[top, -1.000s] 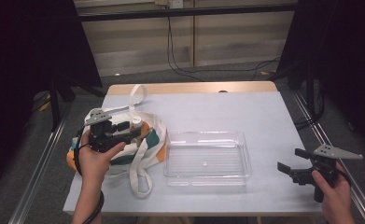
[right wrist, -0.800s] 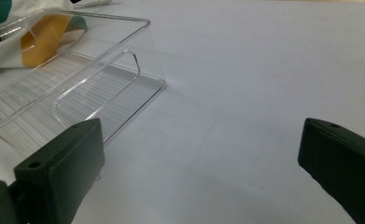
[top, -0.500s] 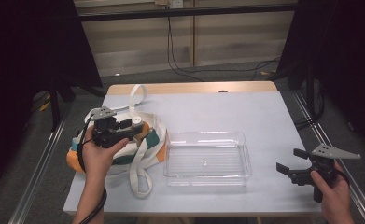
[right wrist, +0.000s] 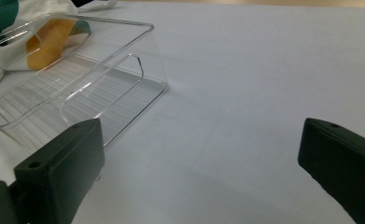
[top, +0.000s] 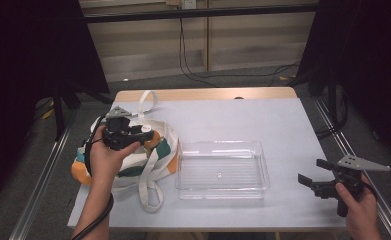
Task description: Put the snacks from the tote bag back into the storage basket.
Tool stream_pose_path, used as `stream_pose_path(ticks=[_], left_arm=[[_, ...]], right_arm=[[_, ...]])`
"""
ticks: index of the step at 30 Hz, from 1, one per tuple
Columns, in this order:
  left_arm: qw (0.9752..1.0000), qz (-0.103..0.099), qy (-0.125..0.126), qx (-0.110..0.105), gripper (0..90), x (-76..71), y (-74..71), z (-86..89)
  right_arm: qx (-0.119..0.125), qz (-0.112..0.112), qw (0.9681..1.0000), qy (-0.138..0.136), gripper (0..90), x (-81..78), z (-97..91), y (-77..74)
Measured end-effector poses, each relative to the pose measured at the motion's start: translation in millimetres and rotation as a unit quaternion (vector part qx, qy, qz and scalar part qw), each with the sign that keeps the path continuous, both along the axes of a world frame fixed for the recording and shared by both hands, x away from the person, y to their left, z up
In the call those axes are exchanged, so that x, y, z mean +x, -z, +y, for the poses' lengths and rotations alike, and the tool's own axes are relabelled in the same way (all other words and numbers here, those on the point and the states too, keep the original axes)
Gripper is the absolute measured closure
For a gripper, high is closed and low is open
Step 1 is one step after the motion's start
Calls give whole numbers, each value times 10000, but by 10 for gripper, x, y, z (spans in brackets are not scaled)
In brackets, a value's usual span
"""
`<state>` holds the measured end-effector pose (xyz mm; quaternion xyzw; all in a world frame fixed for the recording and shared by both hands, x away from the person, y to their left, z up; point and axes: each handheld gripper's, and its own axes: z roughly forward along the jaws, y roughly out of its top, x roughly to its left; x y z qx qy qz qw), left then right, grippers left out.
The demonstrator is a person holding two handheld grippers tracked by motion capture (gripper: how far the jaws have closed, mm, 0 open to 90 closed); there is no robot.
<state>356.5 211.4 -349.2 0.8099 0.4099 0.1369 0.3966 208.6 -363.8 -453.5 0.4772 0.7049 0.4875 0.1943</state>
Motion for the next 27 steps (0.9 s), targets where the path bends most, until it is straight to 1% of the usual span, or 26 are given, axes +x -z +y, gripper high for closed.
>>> stream_pose_path(ticks=[2,3,4,5,7,8,9,10,12,14,16,19,20,21,22,23,27], left_arm=[[10000,76,31,44,535,14,-17,-20],[9999,115,25,119,535,25,-30,-23],[9998,105,6,146,530,36,-34,-32],[9998,139,13,141,525,45,-41,-43],[9993,249,72,281,544,60,-64,-60],[9992,243,50,300,549,66,-66,-75],[9987,322,103,392,550,79,-85,-75],[9986,330,62,398,553,84,-93,-93],[9977,414,103,521,558,100,-120,-117],[9971,428,48,622,574,103,-144,-159],[9962,460,69,737,583,112,-162,-187],[9952,558,38,808,588,130,-182,-203],[9950,607,-1,787,589,134,-188,-213],[9940,658,31,871,590,140,-202,-218],[9938,673,6,888,591,145,-207,-233],[9924,750,47,969,592,152,-224,-235],[9901,888,64,1089,593,178,-255,-262]], right_arm=[[12,12,10000,1,2,-4,5,-1],[6,1,10000,-14,2,-3,7,0],[-6,13,10000,-26,2,-3,11,-1],[-7,19,10000,-36,2,-2,17,-2],[2,11,10000,-43,2,-2,20,-3],[-1,13,10000,-40,2,-3,19,-5],[-6,-19,10000,-43,2,0,14,-5],[10,-2,10000,-33,2,-3,10,-6],[11,5,10000,-14,2,-6,2,-6],[32,-1,10000,-7,2,-8,1,-8],[32,-13,10000,-31,2,-8,2,-11],[18,-12,10000,-41,2,-6,4,-12],[29,-6,10000,-42,2,-7,5,-13],[34,-9,10000,-43,2,-8,3,-14],[35,-18,10000,-42,2,-8,0,-14],[33,-25,10000,-44,2,-8,-5,-13],[36,-25,10000,-29,2,-9,-8,-10]])
